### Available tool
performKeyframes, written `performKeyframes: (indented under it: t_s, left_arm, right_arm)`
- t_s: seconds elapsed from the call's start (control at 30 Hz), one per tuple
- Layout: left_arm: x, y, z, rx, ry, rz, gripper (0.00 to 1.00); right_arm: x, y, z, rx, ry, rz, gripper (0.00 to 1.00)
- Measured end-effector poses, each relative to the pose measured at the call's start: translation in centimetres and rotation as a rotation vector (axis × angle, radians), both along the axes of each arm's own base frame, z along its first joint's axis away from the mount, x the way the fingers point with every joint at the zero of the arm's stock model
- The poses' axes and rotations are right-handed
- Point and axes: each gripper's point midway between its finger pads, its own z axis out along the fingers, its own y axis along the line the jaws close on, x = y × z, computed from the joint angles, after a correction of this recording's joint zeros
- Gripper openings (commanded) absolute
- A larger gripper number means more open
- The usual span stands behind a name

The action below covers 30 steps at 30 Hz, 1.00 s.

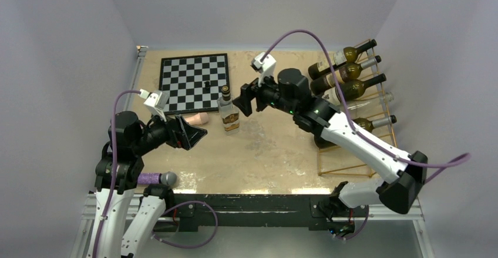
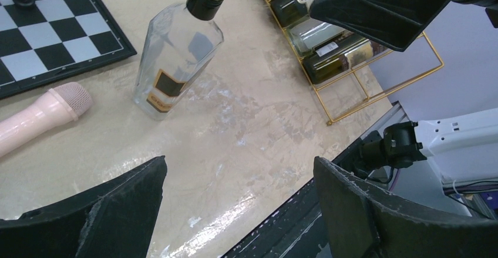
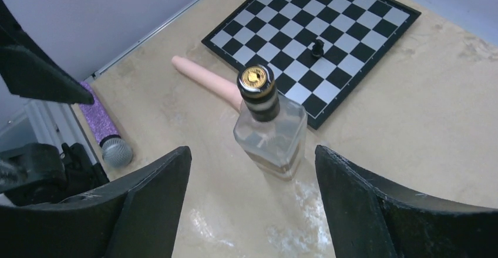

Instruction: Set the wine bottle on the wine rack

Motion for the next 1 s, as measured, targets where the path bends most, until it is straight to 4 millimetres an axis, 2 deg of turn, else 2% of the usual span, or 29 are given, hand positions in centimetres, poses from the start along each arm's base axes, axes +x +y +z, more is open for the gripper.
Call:
performKeyframes:
  t_s: [0.13, 0.27, 0.4, 0.57, 0.63, 0.8, 1.0]
  left_arm:
    - [0.0, 0.4, -0.8, 0.022, 0.028, 0.025, 0.99]
    - [-0.1, 0.9, -1.3, 0.043, 0.046, 0.046, 0.99]
    - [-0.1, 1.1, -1.0, 0.059, 0.039, 0.055, 0.99]
    - [0.2, 1.3, -0.6, 0.074, 0.029, 0.057, 0.99]
    - [0.3, 1.3, -0.8, 0.078, 0.035, 0.059, 0.99]
    - [0.3, 1.4, -0.9, 0.087, 0.038, 0.063, 0.99]
    - [0.3, 1.6, -1.2, 0.095, 0.045, 0.072, 0.99]
  right_arm:
    - [1.3, 3.0, -0.6, -0.035, -0.020, 0.013, 0.72]
    - [2.2, 5.0, -2.0, -0.074, -0.007, 0.020, 0.67]
    - [3.2, 6.1, -3.3, -0.102, 0.008, 0.012, 0.63]
    - [4.4, 6.7, -5.3, -0.142, 0.028, -0.018, 0.59]
    - [4.6, 6.7, -6.1, -0.160, 0.037, -0.028, 0.54]
    - [5.2, 6.8, -6.7, -0.180, 0.042, -0.041, 0.36]
    - [5.7, 6.4, -6.5, -0.190, 0.027, -0.077, 0.00]
